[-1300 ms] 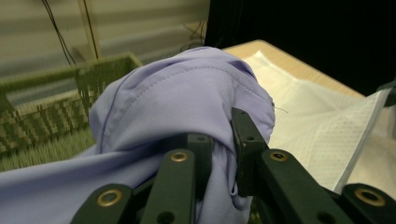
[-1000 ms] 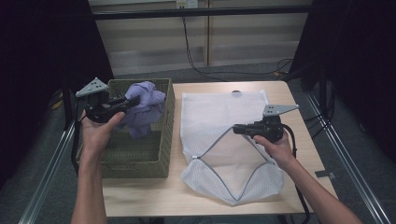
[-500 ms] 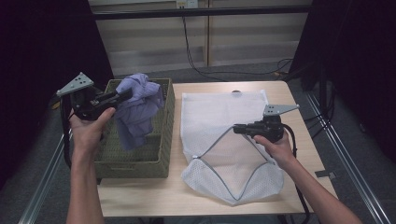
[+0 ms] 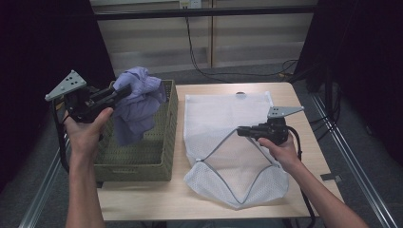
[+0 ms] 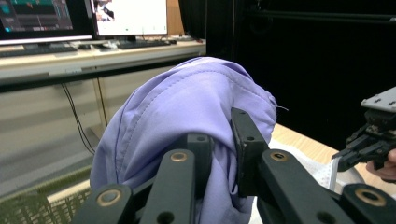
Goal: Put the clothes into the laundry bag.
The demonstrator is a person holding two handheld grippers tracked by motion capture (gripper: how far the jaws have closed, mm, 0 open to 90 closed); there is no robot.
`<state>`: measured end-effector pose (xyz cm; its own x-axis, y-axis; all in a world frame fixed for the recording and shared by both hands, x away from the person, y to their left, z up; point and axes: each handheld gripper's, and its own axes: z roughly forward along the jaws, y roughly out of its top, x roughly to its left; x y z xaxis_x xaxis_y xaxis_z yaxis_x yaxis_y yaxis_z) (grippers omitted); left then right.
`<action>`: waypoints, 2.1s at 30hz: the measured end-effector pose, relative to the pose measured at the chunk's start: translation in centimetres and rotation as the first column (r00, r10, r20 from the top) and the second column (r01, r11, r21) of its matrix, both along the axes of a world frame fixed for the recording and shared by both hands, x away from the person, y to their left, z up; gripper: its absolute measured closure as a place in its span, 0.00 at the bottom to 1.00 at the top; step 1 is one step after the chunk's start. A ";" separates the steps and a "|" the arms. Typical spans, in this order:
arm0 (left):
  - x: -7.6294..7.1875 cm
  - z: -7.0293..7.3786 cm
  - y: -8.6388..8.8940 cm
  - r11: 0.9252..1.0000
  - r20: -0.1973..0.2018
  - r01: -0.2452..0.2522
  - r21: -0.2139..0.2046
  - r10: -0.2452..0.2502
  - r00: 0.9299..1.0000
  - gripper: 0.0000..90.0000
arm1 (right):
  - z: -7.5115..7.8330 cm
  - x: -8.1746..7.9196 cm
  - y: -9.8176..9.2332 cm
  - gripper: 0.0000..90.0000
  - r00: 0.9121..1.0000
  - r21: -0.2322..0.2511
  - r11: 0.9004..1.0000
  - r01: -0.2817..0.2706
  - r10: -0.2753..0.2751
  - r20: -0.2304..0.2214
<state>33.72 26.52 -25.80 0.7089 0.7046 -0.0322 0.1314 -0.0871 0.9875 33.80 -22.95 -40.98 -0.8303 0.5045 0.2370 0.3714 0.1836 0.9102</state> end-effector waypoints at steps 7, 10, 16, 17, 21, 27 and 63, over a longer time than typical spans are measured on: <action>-1.0 0.8 0.3 0.998 0.060 -0.013 -0.066 0.017 0.998 0.90 | 0.1 0.0 0.0 0.98 1.000 0.002 1.000 0.001 -0.001 0.002; -1.4 0.9 0.5 0.997 0.077 -0.014 -0.076 0.020 0.997 0.90 | 0.0 0.0 0.0 0.98 1.000 0.001 1.000 0.001 -0.001 0.002; -1.8 1.9 0.7 0.997 0.104 -0.014 -0.075 0.021 0.994 0.90 | 0.0 0.0 0.1 0.98 1.000 0.000 1.000 0.001 -0.001 0.000; -1.9 2.0 0.7 0.997 0.106 -0.012 -0.080 0.020 0.994 0.90 | 0.0 0.0 0.1 0.98 1.000 0.000 1.000 0.000 0.000 0.000; -2.2 2.7 0.8 0.995 0.128 -0.008 -0.102 0.021 0.992 0.90 | 0.1 0.0 0.1 0.98 1.000 0.002 1.000 0.001 -0.001 0.000; -2.3 3.7 0.7 0.995 0.139 -0.006 -0.097 0.020 0.990 0.90 | 0.1 0.0 0.1 0.98 1.000 0.002 1.000 0.003 -0.003 -0.001; -6.6 7.9 -7.6 0.974 0.231 0.209 -0.084 -0.185 0.955 0.90 | 0.0 0.0 0.2 0.98 1.000 -0.004 1.000 -0.008 0.008 0.007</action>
